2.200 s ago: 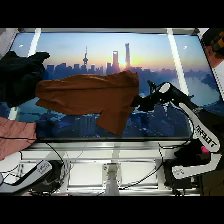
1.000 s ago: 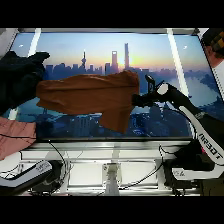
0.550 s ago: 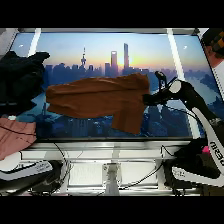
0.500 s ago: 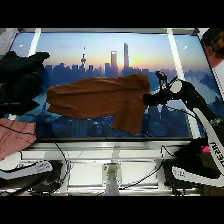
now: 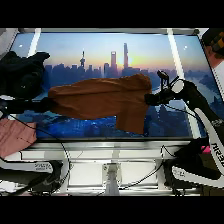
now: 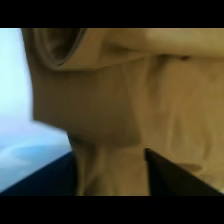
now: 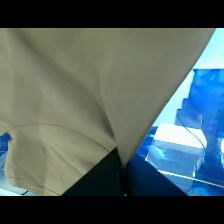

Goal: Fold the clothes and pants, and hang the long-sleeved shirts on hangers.

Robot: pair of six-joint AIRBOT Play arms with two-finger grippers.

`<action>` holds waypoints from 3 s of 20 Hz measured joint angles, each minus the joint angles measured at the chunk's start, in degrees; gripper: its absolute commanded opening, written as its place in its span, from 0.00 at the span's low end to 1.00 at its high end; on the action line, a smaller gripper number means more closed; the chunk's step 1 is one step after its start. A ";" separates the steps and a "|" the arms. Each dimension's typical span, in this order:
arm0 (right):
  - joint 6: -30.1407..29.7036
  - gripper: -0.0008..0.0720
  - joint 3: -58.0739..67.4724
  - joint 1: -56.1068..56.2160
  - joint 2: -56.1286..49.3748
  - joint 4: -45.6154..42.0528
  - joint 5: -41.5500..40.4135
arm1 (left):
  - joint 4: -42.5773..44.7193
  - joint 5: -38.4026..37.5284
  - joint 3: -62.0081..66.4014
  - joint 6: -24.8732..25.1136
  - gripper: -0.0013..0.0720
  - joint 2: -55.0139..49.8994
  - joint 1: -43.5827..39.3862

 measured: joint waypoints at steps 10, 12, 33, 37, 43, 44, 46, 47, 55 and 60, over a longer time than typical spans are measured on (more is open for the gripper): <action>-0.42 0.03 0.00 0.00 0.00 -0.02 -1.55 | 1.29 -7.93 0.00 3.93 0.48 -2.19 0.66; -0.55 0.03 0.00 0.00 0.00 -0.02 -1.86 | 2.32 -10.23 0.68 4.57 0.48 -2.27 1.86; -0.72 0.03 0.00 0.00 0.00 -0.02 -2.99 | 10.34 -17.97 8.52 5.35 0.75 -2.27 1.03; -0.72 0.03 0.00 0.00 0.00 -0.02 -3.04 | 11.02 -14.10 8.50 5.38 0.49 -2.32 -1.51; -0.72 0.03 0.00 0.00 0.00 -0.04 -3.26 | 11.50 -12.28 8.50 5.38 0.08 -2.38 -2.62; -0.72 0.03 0.00 0.00 0.00 -0.04 -3.28 | 11.50 -12.33 8.50 5.38 0.04 -2.40 -2.73; -0.72 0.03 0.00 0.00 0.00 -0.04 -3.34 | 12.13 -12.68 8.50 5.38 0.04 -2.45 -2.93; -0.72 0.03 0.00 0.00 0.04 -0.02 -3.43 | 12.17 -13.33 8.50 5.40 0.04 -2.45 -2.99; -2.08 0.03 3.72 -0.07 6.91 -2.67 -7.41 | 11.69 -22.03 16.39 5.33 0.04 3.26 -3.02; -2.25 0.03 9.77 -0.07 14.69 -7.67 -8.22 | 3.72 -23.28 23.28 5.33 0.04 13.18 -0.76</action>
